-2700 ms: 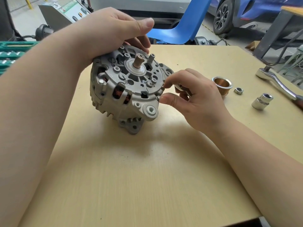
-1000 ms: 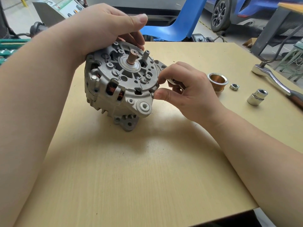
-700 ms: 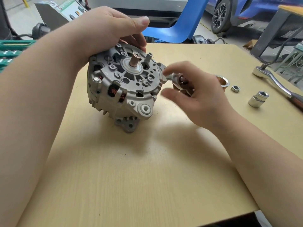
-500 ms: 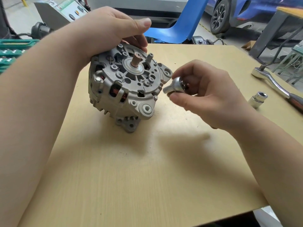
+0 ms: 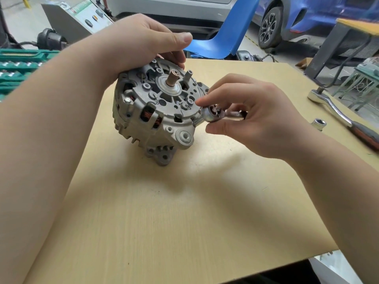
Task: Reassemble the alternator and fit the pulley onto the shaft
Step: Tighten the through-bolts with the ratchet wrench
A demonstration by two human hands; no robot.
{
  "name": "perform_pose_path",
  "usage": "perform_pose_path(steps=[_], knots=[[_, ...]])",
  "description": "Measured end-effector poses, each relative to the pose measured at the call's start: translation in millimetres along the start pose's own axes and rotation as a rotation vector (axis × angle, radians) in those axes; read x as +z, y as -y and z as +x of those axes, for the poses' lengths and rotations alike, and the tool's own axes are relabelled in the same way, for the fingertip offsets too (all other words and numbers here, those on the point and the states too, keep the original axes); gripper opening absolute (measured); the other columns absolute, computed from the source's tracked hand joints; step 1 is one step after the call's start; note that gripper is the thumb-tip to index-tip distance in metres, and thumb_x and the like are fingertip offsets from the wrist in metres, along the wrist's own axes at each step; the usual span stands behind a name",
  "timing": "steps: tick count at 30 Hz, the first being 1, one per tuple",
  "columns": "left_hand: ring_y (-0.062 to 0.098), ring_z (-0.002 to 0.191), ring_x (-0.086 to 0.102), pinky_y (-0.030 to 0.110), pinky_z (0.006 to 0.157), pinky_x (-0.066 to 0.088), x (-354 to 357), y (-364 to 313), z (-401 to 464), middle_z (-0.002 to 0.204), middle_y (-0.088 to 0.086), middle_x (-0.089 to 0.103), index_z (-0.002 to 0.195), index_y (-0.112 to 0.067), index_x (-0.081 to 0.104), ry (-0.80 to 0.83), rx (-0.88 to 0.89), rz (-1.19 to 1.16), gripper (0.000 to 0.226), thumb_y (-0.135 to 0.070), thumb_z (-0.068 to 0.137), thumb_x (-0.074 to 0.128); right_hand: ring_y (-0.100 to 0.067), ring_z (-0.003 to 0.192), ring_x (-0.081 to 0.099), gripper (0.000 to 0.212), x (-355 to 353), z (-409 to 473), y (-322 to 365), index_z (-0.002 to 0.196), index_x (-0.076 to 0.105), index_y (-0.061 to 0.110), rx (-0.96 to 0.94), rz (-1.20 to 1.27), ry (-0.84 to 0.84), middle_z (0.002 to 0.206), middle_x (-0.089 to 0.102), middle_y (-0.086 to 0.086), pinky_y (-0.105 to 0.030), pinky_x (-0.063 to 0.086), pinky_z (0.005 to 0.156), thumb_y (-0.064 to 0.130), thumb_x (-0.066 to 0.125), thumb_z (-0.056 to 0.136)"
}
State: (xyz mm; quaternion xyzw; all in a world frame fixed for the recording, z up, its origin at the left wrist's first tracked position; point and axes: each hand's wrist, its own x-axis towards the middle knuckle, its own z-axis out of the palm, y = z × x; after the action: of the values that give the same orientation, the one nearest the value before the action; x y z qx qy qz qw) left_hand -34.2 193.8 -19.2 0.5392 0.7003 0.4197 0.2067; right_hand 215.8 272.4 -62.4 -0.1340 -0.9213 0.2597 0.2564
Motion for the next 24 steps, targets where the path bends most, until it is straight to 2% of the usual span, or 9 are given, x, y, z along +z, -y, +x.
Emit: perform_pose_path(steps=[2,6,9,12,15,17,18,21,24], knots=[[0.017,0.068,0.080,0.021,0.049,0.058,0.5,-1.1,-0.7,0.087,-0.008,0.082,0.091,-0.027,0.083,-0.006,0.000,0.010,0.041,-0.065,0.094,0.069,-0.022,0.100,0.065,0.040,-3.0,1.4,4.8,0.118,0.079,0.025,-0.018,-0.052,0.014,0.110,0.068,0.000,-0.039,0.052,0.086,0.016,0.091,0.080],[0.015,0.068,0.079,0.030,0.058,0.063,1.4,-1.7,-0.8,0.086,-0.009,0.082,0.092,-0.028,0.083,-0.016,0.011,0.053,0.042,-0.067,0.093,0.068,-0.013,0.102,0.065,0.043,-6.2,4.9,13.2,0.120,0.079,0.023,-0.051,-0.105,0.040,0.108,0.070,0.002,-0.016,0.047,0.088,0.013,0.091,0.080],[0.012,0.070,0.079,0.031,0.067,0.058,1.5,-1.8,-1.1,0.087,-0.010,0.082,0.092,-0.027,0.083,-0.015,0.013,0.049,0.042,-0.066,0.094,0.067,-0.016,0.094,0.066,0.045,-6.8,8.3,17.0,0.121,0.080,0.023,0.004,-0.129,0.018,0.101,0.072,0.001,-0.024,0.050,0.083,0.015,0.092,0.078],[0.011,0.070,0.079,0.031,0.068,0.058,1.1,-1.8,-0.8,0.088,-0.011,0.082,0.092,-0.028,0.084,-0.007,0.012,0.045,0.042,-0.066,0.094,0.068,-0.017,0.081,0.066,0.047,-6.8,7.2,22.0,0.118,0.081,0.022,0.124,-0.081,-0.006,0.090,0.073,0.001,-0.033,0.054,0.080,0.017,0.095,0.073],[0.012,0.070,0.079,0.031,0.068,0.059,0.3,-1.9,0.2,0.088,-0.011,0.082,0.092,-0.028,0.084,-0.004,0.002,0.045,0.042,-0.067,0.092,0.069,-0.012,0.065,0.068,0.046,-6.0,3.5,27.2,0.112,0.083,0.025,0.249,-0.022,-0.026,0.081,0.076,0.005,-0.033,0.058,0.065,0.024,0.098,0.068],[0.013,0.071,0.080,0.032,0.070,0.060,0.1,-2.1,0.9,0.088,-0.010,0.082,0.092,-0.029,0.084,-0.001,-0.003,0.046,0.041,-0.067,0.092,0.070,-0.005,0.047,0.062,0.043,-4.8,-0.1,28.9,0.107,0.085,0.023,0.330,0.016,-0.064,0.073,0.076,0.006,-0.017,0.047,0.043,0.028,0.099,0.067],[0.013,0.072,0.080,0.033,0.071,0.060,0.2,-2.3,1.0,0.088,-0.010,0.082,0.093,-0.029,0.084,0.002,-0.004,0.048,0.041,-0.067,0.091,0.070,-0.001,0.041,0.058,0.040,-3.3,-2.2,29.4,0.103,0.085,0.021,0.368,0.026,-0.080,0.069,0.075,0.008,-0.011,0.040,0.039,0.030,0.099,0.066],[0.014,0.070,0.080,0.033,0.070,0.061,0.0,-3.3,0.8,0.087,-0.010,0.082,0.093,-0.030,0.084,0.017,-0.013,0.056,0.039,-0.067,0.091,0.071,0.002,0.035,0.054,0.039,3.2,-8.8,33.7,0.097,0.084,0.017,0.443,0.024,-0.113,0.051,0.064,0.018,-0.008,0.034,0.038,0.038,0.098,0.066],[0.017,0.069,0.080,0.033,0.068,0.063,-0.5,-4.5,0.7,0.085,-0.007,0.082,0.091,-0.033,0.084,0.018,-0.033,0.061,0.032,-0.064,0.087,0.076,0.003,0.037,0.054,0.038,7.5,-13.0,42.1,0.097,0.083,0.017,0.465,-0.018,-0.138,0.048,0.059,0.015,-0.009,0.033,0.037,0.043,0.095,0.071]])
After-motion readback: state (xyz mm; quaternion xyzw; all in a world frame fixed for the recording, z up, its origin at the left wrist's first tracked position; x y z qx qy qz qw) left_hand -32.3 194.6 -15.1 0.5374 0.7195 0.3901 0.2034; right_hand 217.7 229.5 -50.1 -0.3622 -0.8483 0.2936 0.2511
